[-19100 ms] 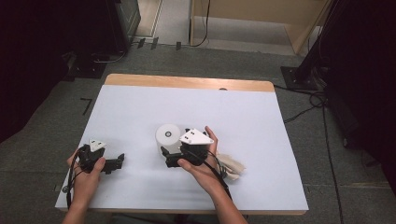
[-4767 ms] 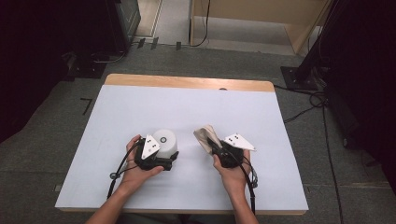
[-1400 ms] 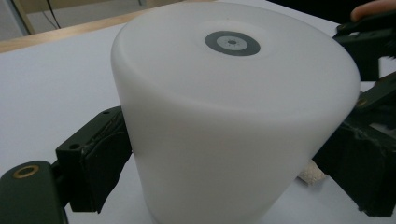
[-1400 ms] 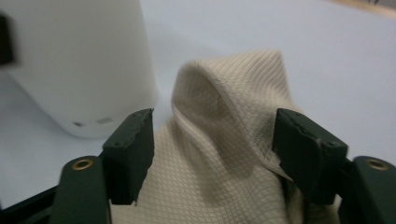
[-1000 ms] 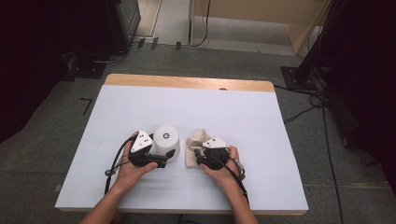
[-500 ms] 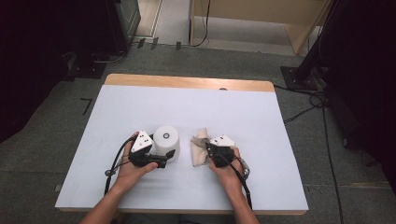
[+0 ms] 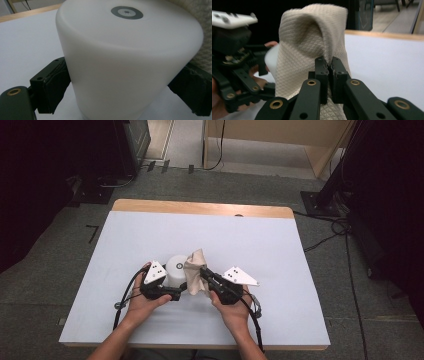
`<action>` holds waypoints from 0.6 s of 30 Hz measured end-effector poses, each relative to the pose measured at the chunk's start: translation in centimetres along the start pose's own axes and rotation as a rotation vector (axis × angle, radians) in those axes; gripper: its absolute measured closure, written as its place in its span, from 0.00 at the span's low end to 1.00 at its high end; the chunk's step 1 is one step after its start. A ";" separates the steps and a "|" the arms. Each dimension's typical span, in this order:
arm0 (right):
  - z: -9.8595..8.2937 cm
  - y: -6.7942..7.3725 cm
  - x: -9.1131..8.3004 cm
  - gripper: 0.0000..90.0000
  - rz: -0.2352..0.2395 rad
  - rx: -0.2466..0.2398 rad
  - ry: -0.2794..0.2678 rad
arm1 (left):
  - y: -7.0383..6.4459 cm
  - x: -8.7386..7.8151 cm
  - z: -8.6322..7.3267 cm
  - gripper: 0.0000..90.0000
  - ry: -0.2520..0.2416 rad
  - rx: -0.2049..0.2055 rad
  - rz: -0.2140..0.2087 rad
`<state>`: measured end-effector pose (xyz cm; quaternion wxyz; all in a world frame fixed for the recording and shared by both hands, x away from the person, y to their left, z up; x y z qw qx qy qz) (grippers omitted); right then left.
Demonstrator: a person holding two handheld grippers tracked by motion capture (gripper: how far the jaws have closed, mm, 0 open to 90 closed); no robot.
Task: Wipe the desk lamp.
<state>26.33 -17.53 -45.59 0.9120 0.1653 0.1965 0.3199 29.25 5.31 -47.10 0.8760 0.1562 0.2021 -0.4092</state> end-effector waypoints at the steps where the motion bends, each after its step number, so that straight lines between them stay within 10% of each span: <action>1: -0.3 0.1 0.2 0.96 -0.004 0.002 0.005 | 0.0 0.0 0.0 0.09 -0.001 0.004 -0.002; 11: -1.8 0.8 1.2 0.96 -0.104 -0.063 0.067 | -0.2 0.0 0.1 0.09 0.004 0.015 -0.011; 18: -3.3 -0.8 2.9 0.96 -0.148 -0.011 0.264 | -0.3 0.0 0.1 0.09 0.005 0.026 -0.017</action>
Point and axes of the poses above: each handheld gripper's, and its own axes: x roughly forward along the jaws, z roughly out of its top, y roughly to its left, the point moved 1 cm from there along x, roughly forward along the jaws, and after that the axes turned 11 degrees about x, right-handed, at the moved point
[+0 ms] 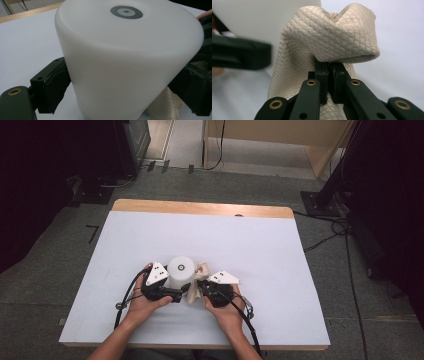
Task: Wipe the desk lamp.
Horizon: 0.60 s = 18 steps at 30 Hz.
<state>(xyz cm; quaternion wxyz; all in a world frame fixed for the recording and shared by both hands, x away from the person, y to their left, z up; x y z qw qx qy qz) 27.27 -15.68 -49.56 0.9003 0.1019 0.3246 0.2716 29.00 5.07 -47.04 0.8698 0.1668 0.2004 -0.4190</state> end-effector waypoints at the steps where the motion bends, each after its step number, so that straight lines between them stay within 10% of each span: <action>1: -0.2 -0.2 0.4 0.96 -0.001 0.006 0.033 | 0.0 0.0 0.0 0.09 0.000 -0.001 -0.001; 6: 0.6 0.2 -0.4 0.96 0.006 -0.007 0.007 | 0.1 -0.1 -0.1 0.09 0.002 0.012 -0.019; 13: 3.0 1.0 -3.6 0.96 0.037 -0.021 -0.180 | -1.0 0.2 0.1 0.09 -0.003 0.062 -0.076; 18: 2.3 0.3 -2.7 0.95 0.022 -0.013 -0.133 | -1.1 0.3 0.1 0.09 -0.001 0.067 -0.078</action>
Point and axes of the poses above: each handheld gripper's, and its own axes: x roughly forward along the jaws, z roughly out of its top, y roughly to its left, the point moved 1 cm from there along x, roughly forward along the jaws, and after that the axes turned 11 degrees about x, right-handed, at the moved point
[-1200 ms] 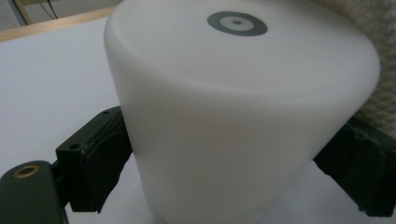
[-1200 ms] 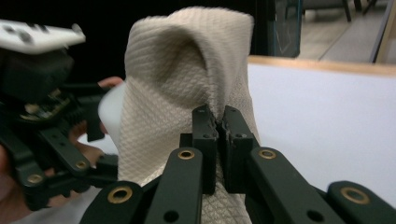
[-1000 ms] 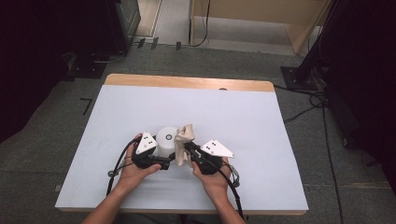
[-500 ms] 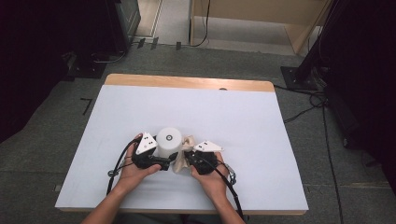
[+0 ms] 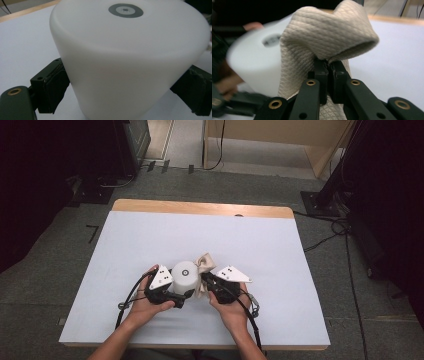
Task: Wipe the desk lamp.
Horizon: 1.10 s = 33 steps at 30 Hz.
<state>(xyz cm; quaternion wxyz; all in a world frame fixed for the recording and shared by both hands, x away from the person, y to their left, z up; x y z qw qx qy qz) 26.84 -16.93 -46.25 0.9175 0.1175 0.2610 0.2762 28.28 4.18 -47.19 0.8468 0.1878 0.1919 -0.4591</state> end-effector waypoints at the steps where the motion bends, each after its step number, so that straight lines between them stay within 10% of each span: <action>1: 0.0 0.0 0.0 0.95 0.000 0.000 0.000 | 0.0 0.0 0.0 0.09 0.000 0.000 0.000; 8: -2.6 -1.8 2.5 0.96 -0.029 0.067 0.203 | 0.0 0.0 0.0 0.09 0.001 0.000 -0.002; 21: 0.5 0.8 -1.0 0.95 0.004 -0.011 -0.032 | 0.0 0.1 -0.2 0.09 0.002 0.000 0.001; 33: -2.7 -1.5 2.2 0.95 -0.029 0.061 0.203 | 0.1 0.1 -0.2 0.09 -0.006 -0.005 0.002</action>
Point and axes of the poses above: each handheld gripper's, and its own axes: x roughly forward along the jaws, z roughly out of its top, y roughly to its left, the point moved 1 cm from there along x, roughly forward along the jaws, and after that the axes turned 11 degrees about x, right-handed, at the moved point
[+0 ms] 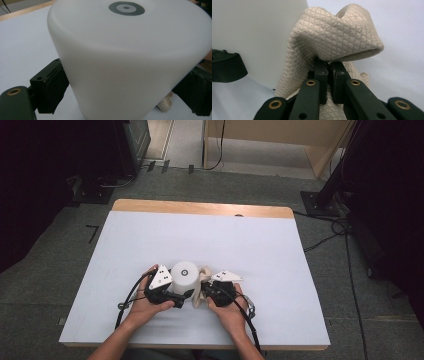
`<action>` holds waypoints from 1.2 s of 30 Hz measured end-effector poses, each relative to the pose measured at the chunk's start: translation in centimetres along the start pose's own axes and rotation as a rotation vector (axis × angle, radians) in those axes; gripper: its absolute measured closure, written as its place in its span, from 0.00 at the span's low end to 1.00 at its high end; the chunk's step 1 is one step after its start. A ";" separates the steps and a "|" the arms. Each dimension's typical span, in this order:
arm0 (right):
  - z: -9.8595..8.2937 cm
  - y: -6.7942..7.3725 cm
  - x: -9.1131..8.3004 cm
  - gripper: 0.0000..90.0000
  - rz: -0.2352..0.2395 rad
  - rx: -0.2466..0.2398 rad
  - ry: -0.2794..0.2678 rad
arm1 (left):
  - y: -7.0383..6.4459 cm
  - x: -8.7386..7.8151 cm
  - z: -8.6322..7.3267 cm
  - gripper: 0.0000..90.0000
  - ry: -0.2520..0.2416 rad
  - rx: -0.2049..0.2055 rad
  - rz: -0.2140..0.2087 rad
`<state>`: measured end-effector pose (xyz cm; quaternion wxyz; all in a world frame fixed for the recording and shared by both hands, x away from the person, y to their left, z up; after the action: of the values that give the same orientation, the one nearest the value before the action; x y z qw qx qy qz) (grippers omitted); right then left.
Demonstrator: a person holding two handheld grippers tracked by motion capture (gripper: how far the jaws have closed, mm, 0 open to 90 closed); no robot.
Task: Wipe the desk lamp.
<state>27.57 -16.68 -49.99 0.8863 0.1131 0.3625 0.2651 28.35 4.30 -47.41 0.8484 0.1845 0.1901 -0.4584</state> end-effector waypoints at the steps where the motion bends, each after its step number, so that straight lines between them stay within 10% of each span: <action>1: 0.0 0.0 0.0 0.95 0.000 0.000 0.000 | 0.0 0.0 0.0 0.09 0.000 0.000 0.000; 18: -0.3 0.2 0.1 0.95 -0.025 0.001 -0.015 | -2.2 0.2 1.4 0.08 0.025 -0.106 0.205; 36: 1.2 1.4 -2.6 0.95 0.024 -0.031 -0.151 | 0.5 -0.1 0.3 0.10 -0.077 0.074 -0.086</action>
<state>26.37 -16.99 -47.06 0.9095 0.1233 0.2893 0.2720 28.76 4.48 -47.01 0.8271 0.1895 0.1480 -0.5080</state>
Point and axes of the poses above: each handheld gripper's, and its own axes: x roughly forward along the jaws, z roughly out of its top, y roughly to its left, the point moved 1 cm from there along x, roughly forward along the jaws, and after that the axes turned 11 degrees about x, right-handed, at the moved point
